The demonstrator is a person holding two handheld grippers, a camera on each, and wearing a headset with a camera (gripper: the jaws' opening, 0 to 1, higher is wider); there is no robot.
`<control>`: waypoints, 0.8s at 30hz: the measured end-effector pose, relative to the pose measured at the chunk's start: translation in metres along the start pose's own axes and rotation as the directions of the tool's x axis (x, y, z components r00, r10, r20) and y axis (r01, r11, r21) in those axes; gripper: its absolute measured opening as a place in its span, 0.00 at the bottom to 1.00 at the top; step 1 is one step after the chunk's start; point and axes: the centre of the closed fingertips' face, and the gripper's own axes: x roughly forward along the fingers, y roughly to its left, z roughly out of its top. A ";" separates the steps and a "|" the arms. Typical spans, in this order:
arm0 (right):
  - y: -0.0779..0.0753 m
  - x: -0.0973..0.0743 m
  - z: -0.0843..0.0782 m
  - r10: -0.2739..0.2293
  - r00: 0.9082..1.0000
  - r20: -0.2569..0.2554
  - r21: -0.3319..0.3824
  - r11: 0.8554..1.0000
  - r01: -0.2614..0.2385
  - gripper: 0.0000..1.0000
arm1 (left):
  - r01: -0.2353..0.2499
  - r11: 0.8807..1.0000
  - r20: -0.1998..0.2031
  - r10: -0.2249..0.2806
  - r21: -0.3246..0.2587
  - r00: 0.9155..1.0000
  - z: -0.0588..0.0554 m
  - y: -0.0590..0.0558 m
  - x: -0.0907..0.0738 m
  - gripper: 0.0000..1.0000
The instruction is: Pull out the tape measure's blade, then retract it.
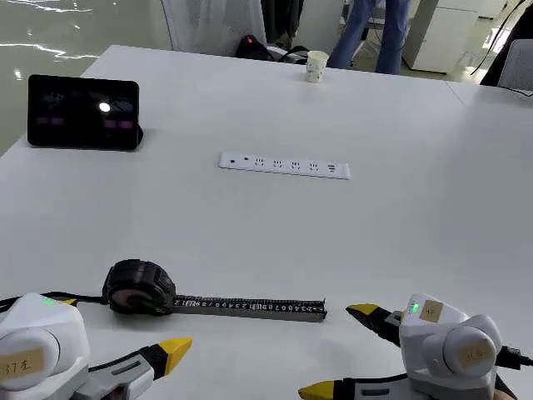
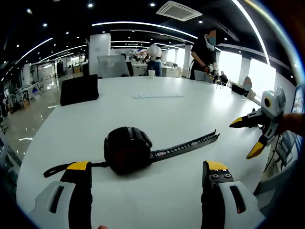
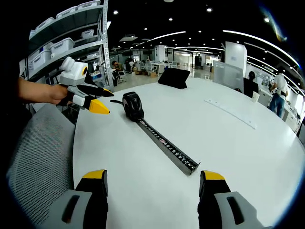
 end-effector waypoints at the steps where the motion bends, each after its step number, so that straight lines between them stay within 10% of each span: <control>1: -0.002 0.001 -0.002 0.001 1.000 -0.006 -0.007 1.000 -0.001 0.77 | -0.002 1.000 0.000 0.002 -0.001 1.000 0.001 0.000 0.001 0.93; 24: -0.039 0.018 -0.013 0.074 0.994 -0.086 -0.139 0.987 -0.085 0.56 | -0.065 0.997 -0.019 0.064 -0.045 0.998 0.003 0.016 0.030 0.85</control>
